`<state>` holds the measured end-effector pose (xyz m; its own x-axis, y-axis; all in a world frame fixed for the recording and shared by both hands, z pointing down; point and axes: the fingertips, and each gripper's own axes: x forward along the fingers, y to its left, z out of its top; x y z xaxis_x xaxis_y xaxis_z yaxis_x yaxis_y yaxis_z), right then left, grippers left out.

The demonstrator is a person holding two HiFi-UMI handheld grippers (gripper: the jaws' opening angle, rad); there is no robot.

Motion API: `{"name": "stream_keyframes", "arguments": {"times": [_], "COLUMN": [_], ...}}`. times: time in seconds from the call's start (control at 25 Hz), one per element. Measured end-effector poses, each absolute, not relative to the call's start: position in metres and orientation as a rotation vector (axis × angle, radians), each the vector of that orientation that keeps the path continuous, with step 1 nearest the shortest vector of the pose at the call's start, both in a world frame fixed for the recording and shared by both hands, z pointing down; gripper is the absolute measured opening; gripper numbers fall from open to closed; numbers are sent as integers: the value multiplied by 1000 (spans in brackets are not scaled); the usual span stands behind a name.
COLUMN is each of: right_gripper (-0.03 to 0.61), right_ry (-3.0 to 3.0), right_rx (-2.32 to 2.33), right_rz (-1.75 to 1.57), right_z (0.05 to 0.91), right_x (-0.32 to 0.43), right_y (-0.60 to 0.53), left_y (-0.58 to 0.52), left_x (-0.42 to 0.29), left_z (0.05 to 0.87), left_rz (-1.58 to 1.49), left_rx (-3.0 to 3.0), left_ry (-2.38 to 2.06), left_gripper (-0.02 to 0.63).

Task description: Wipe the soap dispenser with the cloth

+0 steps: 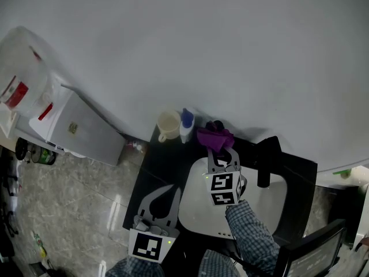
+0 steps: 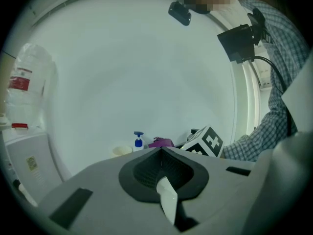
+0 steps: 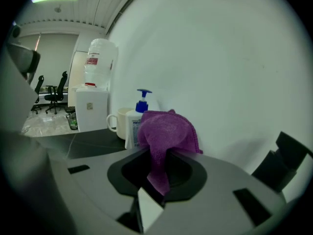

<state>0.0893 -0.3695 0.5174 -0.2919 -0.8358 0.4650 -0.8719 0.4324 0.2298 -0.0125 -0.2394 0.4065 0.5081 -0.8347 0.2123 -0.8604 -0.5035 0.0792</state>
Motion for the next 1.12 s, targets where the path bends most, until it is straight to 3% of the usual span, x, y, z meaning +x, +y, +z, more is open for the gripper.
{"name": "stream_keyframes", "arguments": {"times": [0.44, 1.12], "right_gripper": [75, 75], "right_ry": [-2114, -2290], "right_rx": [1263, 1461], "right_rz": [216, 101], "right_z": [567, 442], "right_x": [76, 83], "right_y": [-354, -379], "left_y": [-243, -241], "left_x": [-22, -6], "left_z": [415, 401], "left_rz": [236, 189], "left_rx": [2520, 2577], "left_ry": [-1493, -1433], "left_gripper": [2, 2]}}
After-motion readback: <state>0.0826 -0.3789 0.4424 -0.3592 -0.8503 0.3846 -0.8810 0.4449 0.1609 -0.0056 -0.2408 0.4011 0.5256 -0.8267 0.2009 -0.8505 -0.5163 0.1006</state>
